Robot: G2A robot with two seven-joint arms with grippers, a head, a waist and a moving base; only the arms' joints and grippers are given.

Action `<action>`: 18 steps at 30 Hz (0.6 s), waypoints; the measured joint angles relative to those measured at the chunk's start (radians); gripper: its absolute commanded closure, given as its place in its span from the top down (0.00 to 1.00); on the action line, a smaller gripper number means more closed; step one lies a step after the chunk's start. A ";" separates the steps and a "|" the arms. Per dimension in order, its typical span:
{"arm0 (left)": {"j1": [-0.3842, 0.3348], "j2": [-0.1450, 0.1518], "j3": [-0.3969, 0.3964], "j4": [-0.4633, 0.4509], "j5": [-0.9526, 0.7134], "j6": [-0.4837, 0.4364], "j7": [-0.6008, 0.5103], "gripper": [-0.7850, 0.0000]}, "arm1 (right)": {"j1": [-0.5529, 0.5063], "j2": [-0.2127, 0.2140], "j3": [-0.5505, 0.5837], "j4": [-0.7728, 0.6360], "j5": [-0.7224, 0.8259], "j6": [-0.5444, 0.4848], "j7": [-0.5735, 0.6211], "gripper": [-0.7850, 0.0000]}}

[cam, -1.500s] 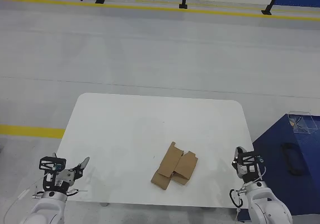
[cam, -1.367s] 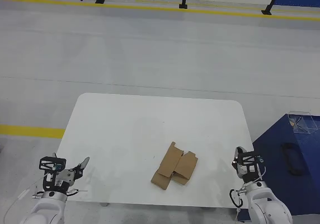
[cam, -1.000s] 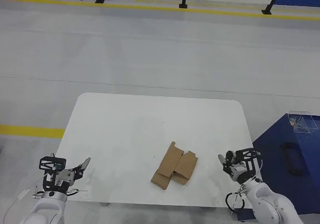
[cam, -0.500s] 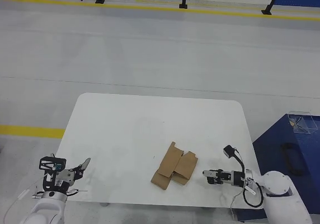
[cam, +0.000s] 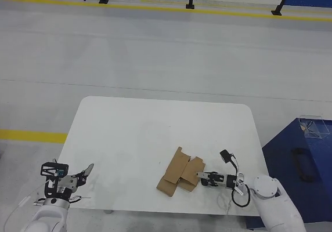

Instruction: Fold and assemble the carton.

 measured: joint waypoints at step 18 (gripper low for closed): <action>0.000 0.000 0.000 0.000 0.000 0.000 0.000 1.00 | 0.143 -0.027 -0.114 0.218 0.046 -0.192 -0.042 0.00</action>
